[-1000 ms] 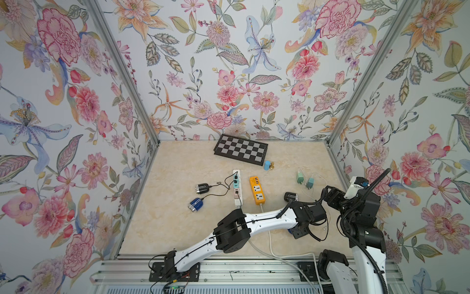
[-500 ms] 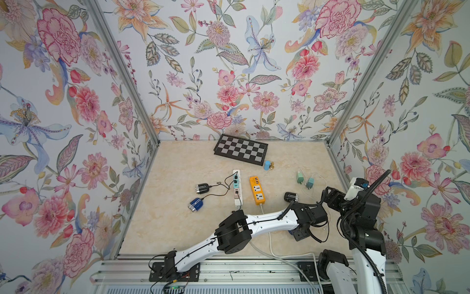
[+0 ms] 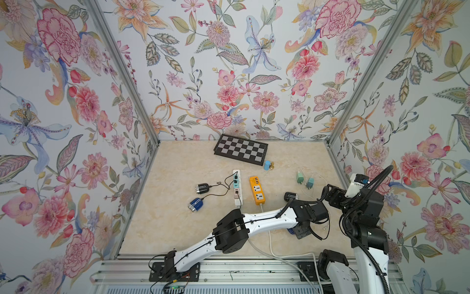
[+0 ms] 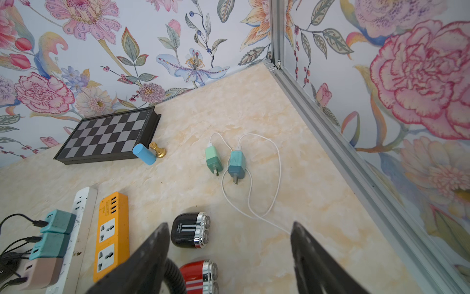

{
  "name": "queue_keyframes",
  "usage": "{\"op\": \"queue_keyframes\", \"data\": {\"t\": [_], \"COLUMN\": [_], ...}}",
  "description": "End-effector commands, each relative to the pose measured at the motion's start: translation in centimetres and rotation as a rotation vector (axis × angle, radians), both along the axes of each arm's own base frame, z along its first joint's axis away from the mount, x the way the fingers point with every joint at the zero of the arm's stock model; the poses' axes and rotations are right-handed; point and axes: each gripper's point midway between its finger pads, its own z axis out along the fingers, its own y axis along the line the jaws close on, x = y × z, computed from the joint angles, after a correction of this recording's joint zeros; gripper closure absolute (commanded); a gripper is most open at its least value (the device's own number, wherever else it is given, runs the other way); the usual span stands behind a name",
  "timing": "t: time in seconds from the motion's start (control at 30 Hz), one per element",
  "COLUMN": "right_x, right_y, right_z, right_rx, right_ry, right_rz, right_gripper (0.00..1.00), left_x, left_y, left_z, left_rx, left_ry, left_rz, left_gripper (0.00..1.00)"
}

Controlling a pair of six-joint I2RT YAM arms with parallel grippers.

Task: Unplug the electric shaver
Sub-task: Place the electric shaver at the center of the board, then remove the plug from the socket.

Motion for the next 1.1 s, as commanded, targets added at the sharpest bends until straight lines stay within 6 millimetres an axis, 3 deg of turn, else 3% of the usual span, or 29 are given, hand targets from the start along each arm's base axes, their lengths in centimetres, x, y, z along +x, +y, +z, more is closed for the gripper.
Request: {"op": "queue_keyframes", "data": {"t": [0.0,0.2,0.4,0.57,0.7,0.9,1.07], "right_x": [0.0,0.9,1.5,1.1,0.1,0.2,1.0], "right_y": [0.6,2.3,6.2,13.8,20.1,27.6,33.7], "right_z": [2.0,3.2,1.5,-1.4,-3.1,-5.3,-6.2], "right_rx": [-0.068,-0.025,0.019,-0.056,-0.140,-0.242,-0.179], "right_ry": [-0.027,-0.036,0.023,0.117,0.146,0.202,0.208], "right_rz": [0.057,0.145,0.262,0.432,0.552,0.590,0.683], "right_gripper": [0.24,0.25,0.27,0.28,0.27,0.23,0.21], "left_x": [1.9,5.8,12.8,19.7,23.8,28.5,31.0], "left_y": [0.8,4.0,9.4,16.2,21.1,28.3,31.2], "left_z": [7.4,10.0,12.9,15.0,15.9,14.3,11.7], "left_rx": [-0.120,-0.155,-0.189,-0.274,-0.337,-0.268,-0.257], "left_ry": [-0.090,-0.133,-0.203,-0.186,-0.160,-0.165,-0.127], "left_rz": [0.059,0.168,0.388,0.681,0.865,1.126,1.231], "left_gripper": [0.06,0.06,0.06,0.08,0.08,0.10,0.10]}}
